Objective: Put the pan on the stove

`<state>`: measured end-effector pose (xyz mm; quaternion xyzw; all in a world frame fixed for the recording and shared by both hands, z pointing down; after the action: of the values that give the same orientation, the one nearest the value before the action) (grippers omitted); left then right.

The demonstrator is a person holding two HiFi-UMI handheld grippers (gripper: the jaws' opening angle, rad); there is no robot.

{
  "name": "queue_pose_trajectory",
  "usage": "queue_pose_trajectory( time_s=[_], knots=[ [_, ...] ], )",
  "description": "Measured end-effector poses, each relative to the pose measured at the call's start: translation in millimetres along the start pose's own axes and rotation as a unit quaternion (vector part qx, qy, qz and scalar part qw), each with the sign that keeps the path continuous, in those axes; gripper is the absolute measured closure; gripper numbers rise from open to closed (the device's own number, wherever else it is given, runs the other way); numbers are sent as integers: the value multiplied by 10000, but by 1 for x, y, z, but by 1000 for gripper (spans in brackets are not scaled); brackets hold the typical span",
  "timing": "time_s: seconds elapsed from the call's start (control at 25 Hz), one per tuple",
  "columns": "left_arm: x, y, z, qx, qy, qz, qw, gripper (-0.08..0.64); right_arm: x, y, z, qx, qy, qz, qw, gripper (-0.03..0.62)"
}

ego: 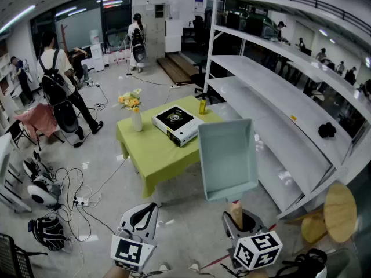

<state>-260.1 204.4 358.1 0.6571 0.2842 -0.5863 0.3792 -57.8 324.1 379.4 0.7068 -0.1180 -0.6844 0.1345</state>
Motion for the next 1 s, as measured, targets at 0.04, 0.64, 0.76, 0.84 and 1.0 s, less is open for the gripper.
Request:
queue_pose_trajectory(
  time_s=[0.04,0.64,0.76,0.84,1.0],
  knots=[
    [0,1,-2,-24,32,16,10000,554,0,0,-1,-9,6,-18,10000,454],
    [-4,19,-25,61,56,156,9998,554,-10,-7,-33,17,47,56,10000,454],
    [-5,25,-35,157,28,169,9997,554,-14,-8,-46,85,20,74,9999,456],
    [-6,27,-41,228,42,205,9995,554,-17,-8,-53,160,30,73,9998,456],
    [-10,30,-50,359,-65,120,9993,554,-24,-7,-61,304,-30,101,9995,456]
  ],
)
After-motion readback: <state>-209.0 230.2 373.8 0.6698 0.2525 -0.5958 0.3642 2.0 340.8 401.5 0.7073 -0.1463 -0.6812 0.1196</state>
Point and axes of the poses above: the fingertips, and each gripper's own axes: y forward along the fingers, z to its left, x out of its top, the point moved 3 cm from there along -y, backward along the fingers, and after that the axes turned 9 degrees about -y, right-handed, at the moved point
